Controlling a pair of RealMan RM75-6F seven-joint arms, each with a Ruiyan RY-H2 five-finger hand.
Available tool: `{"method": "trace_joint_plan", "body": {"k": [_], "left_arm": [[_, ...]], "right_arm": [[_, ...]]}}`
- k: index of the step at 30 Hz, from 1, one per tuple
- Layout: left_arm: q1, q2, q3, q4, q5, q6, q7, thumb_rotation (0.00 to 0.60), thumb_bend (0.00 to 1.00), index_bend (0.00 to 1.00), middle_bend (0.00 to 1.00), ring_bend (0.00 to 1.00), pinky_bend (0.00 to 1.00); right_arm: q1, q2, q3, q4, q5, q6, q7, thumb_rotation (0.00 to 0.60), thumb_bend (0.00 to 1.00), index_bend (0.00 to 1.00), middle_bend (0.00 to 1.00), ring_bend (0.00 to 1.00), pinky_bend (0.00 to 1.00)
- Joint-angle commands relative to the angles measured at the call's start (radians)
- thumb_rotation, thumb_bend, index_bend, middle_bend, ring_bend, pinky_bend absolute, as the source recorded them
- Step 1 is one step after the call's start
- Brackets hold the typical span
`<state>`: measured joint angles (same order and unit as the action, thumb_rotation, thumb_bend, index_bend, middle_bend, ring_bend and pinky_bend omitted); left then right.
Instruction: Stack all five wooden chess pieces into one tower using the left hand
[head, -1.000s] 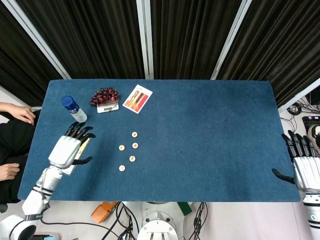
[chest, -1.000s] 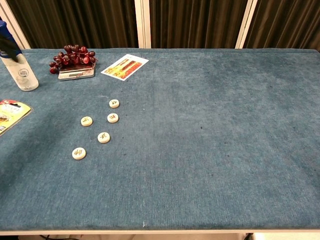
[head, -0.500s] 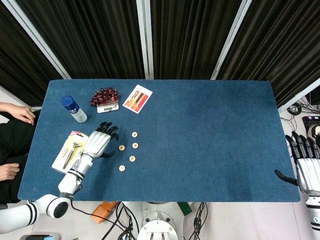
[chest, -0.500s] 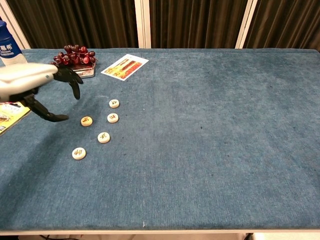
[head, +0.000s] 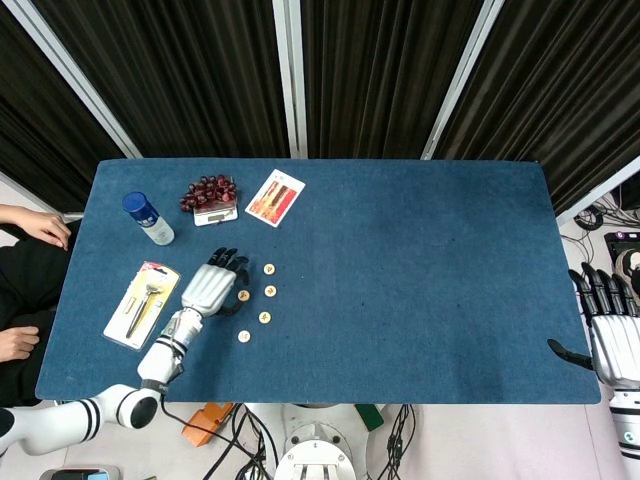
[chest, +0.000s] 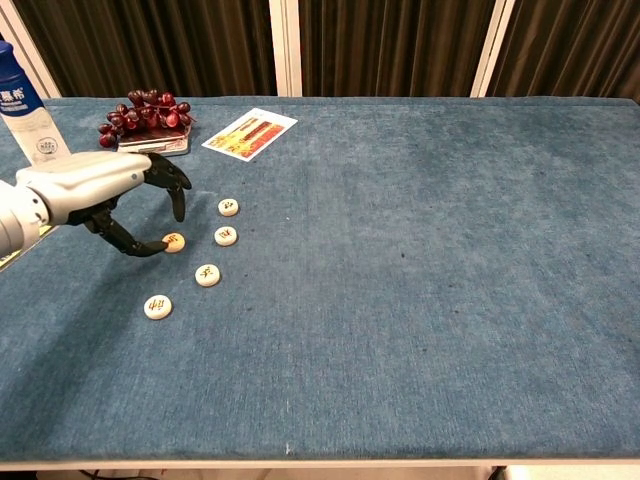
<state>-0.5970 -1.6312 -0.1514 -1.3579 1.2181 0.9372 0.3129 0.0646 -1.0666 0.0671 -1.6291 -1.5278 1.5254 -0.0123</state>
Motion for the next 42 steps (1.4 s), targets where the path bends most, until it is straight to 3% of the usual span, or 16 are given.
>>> {"method": "trace_joint_plan", "body": {"k": [1, 14, 26, 32, 42], "left_arm": [[-0.004, -0.009, 0.004, 0.009, -0.007, 0.001, 0.003, 0.600, 0.30, 0.43, 0.16, 0.01, 0.00], [-0.016, -0.040, 0.013, 0.047, -0.029, 0.005, 0.001, 0.600, 0.30, 0.46, 0.16, 0.00, 0.00], [-0.023, -0.035, 0.011, 0.047, -0.038, 0.005, -0.024, 0.600, 0.39, 0.54, 0.16, 0.00, 0.00], [-0.055, -0.016, -0.033, 0.022, -0.061, -0.013, -0.041, 0.600, 0.40, 0.54, 0.16, 0.00, 0.00], [-0.163, -0.052, -0.108, 0.065, -0.216, -0.096, 0.057, 0.600, 0.39, 0.54, 0.16, 0.00, 0.00]], "right_arm": [[0.001, 0.000, 0.000, 0.001, -0.001, -0.001, 0.001, 0.600, 0.17, 0.00, 0.00, 0.00, 0.00], [-0.003, -0.003, -0.001, 0.002, 0.002, -0.002, 0.002, 0.600, 0.17, 0.00, 0.00, 0.00, 0.00], [-0.004, -0.003, 0.001, 0.008, 0.008, -0.007, 0.011, 0.600, 0.17, 0.00, 0.00, 0.00, 0.00], [0.000, -0.006, 0.002, 0.012, 0.006, -0.012, 0.012, 0.600, 0.17, 0.00, 0.00, 0.00, 0.00], [-0.013, -0.006, 0.002, 0.024, 0.017, 0.001, 0.033, 0.600, 0.17, 0.00, 0.00, 0.00, 0.00]]}}
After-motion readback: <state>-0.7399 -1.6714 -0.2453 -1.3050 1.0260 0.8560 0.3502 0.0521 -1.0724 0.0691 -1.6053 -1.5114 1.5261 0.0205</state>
